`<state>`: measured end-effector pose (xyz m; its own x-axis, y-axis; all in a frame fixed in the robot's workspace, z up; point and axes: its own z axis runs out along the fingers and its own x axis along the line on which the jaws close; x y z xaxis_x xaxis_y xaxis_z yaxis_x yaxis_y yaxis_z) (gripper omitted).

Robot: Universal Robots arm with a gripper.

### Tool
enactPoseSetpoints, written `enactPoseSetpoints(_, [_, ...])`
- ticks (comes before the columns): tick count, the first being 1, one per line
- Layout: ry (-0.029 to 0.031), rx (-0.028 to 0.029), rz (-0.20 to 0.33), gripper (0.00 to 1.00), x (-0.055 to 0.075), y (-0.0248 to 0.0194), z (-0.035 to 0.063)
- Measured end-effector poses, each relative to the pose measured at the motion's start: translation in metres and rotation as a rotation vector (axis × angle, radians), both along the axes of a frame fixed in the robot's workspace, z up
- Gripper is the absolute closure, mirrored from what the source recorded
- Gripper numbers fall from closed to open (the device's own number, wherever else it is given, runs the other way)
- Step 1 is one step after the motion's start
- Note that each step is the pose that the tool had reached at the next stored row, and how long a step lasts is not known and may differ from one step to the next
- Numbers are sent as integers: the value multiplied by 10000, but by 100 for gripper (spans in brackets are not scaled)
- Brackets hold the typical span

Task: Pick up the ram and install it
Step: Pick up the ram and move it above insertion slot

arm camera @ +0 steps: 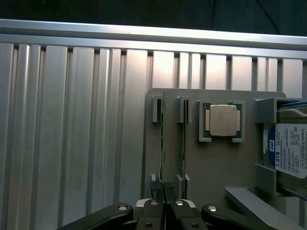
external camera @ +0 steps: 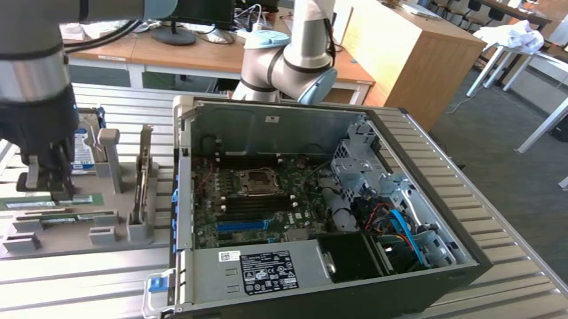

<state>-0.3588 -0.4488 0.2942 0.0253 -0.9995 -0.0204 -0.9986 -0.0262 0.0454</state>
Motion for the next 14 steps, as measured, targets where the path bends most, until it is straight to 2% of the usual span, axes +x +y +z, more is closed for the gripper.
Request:
enactPoseSetpoints(7, [0, -5, -1, 88, 4, 0, 249])
enactPoseSetpoints(8, [0, -7, -2, 88, 6, 0, 320])
enactPoseSetpoints(14, [0, -15, -4, 88, 11, 0, 507])
